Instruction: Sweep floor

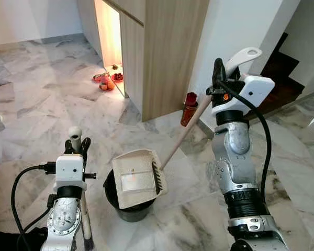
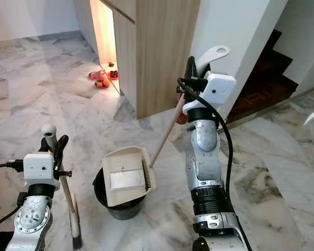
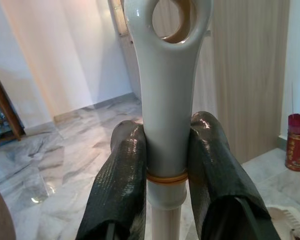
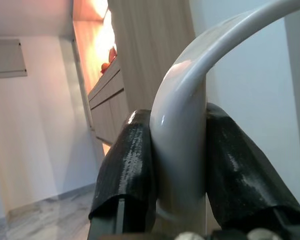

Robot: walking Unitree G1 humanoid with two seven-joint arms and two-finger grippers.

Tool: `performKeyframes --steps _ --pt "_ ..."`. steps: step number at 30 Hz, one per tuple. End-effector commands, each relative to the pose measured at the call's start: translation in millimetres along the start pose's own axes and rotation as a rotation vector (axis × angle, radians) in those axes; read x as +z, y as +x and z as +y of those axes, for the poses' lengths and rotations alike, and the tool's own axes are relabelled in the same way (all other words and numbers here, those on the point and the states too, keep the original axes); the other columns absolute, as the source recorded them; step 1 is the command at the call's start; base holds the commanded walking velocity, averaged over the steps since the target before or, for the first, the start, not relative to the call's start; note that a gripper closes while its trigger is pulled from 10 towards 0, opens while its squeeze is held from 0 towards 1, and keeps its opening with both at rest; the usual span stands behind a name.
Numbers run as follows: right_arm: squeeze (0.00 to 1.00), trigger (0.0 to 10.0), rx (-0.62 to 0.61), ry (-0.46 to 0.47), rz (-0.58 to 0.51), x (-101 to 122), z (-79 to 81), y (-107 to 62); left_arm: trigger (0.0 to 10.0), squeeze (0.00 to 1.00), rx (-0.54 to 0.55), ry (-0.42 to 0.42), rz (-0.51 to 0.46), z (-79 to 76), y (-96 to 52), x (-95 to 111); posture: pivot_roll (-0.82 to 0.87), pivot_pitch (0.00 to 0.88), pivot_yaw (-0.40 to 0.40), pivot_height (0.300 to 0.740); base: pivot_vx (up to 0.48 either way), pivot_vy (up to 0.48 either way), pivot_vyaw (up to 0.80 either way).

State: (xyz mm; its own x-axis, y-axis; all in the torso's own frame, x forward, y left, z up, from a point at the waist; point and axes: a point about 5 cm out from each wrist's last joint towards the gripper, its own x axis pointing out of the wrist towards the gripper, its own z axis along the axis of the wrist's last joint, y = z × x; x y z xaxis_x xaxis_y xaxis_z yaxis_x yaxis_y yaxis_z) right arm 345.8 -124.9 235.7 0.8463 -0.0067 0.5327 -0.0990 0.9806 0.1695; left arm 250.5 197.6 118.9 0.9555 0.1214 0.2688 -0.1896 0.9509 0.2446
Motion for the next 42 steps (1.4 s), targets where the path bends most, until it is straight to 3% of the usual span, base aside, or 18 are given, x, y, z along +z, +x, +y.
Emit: performKeyframes --steps 1,11,26,42 --pt "0.00 10.0 0.022 0.007 -0.117 21.5 7.5 8.9 10.0 0.00 -0.020 0.009 -0.064 -3.4 4.9 13.0 0.12 0.032 -0.061 0.740 0.000 0.000 0.00" --pt "0.00 10.0 0.088 0.034 -0.189 29.3 29.6 1.7 10.0 0.00 -0.022 0.004 -0.065 -4.3 5.7 13.4 0.11 0.038 -0.064 0.740 0.000 0.000 0.00" --pt "0.00 10.0 0.261 -0.065 -0.308 38.5 59.3 -13.0 10.0 0.00 -0.016 0.001 -0.065 -4.5 6.1 12.7 0.12 0.043 -0.068 0.740 0.000 0.000 0.00" --pt "0.00 10.0 0.345 -0.015 -0.358 39.8 90.5 -32.8 10.0 0.00 -0.015 0.005 -0.069 -4.0 8.0 12.7 0.12 0.046 -0.068 0.740 0.000 0.000 0.00"
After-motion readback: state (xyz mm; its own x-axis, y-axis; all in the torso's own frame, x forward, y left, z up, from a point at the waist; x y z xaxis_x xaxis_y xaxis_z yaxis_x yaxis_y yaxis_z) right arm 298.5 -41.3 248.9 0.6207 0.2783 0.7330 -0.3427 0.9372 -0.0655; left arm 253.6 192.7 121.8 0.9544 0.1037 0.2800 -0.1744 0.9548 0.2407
